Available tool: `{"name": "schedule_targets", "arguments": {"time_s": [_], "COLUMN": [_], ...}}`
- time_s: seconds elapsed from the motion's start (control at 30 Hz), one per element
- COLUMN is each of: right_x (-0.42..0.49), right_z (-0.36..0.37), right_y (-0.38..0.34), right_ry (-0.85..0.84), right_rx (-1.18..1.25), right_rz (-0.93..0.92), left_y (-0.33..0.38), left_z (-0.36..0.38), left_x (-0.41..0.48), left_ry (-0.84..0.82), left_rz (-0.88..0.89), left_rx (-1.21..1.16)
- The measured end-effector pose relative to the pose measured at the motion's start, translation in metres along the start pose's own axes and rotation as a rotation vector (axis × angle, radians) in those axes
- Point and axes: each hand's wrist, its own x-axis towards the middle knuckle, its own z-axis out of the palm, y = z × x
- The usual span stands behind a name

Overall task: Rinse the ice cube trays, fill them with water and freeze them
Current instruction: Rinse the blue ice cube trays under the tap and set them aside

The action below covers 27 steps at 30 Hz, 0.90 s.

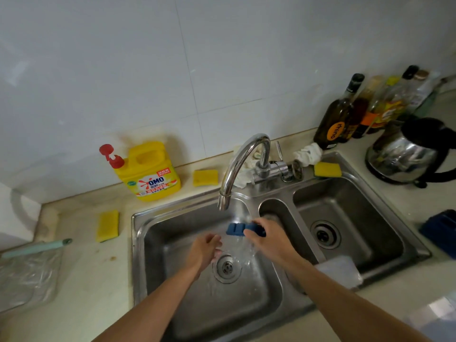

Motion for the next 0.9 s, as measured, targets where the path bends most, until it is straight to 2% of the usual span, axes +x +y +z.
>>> {"name": "schedule_targets", "arguments": {"time_s": [0.27, 0.3, 0.37, 0.47, 0.63, 0.77, 0.83, 0.9], "right_x": [-0.031, -0.034, -0.038, -0.041, -0.046, -0.037, -0.035, -0.038], "right_z": [-0.012, -0.018, -0.036, -0.074, -0.142, -0.194, -0.204, -0.204], "right_y": [0.005, 0.003, -0.003, -0.012, -0.014, 0.017, 0.054, 0.105], "right_ry": [0.176, 0.224, 0.326, 0.442, 0.672, 0.838, 0.79, 0.586], "right_rx": [-0.323, -0.336, -0.347, -0.348, -0.291, -0.276, -0.337, -0.438], "right_rz": [-0.235, -0.265, -0.317, -0.351, -0.44, -0.518, -0.456, -0.227], "left_y": [0.0, 0.001, 0.006, 0.012, 0.037, 0.059, 0.07, 0.08], "left_z": [0.007, 0.008, 0.011, 0.025, 0.055, 0.089, 0.109, 0.132], "left_x": [0.009, 0.01, 0.011, 0.014, 0.014, 0.011, 0.011, 0.01], "left_ry": [-0.073, -0.101, -0.092, -0.111, -0.114, -0.095, -0.04, -0.017], "left_rz": [0.013, 0.016, 0.057, 0.21, 0.266, 0.342, 0.356, 0.36], "left_rx": [0.093, 0.173, 0.21, 0.322, 0.382, 0.464, 0.515, 0.561]}}
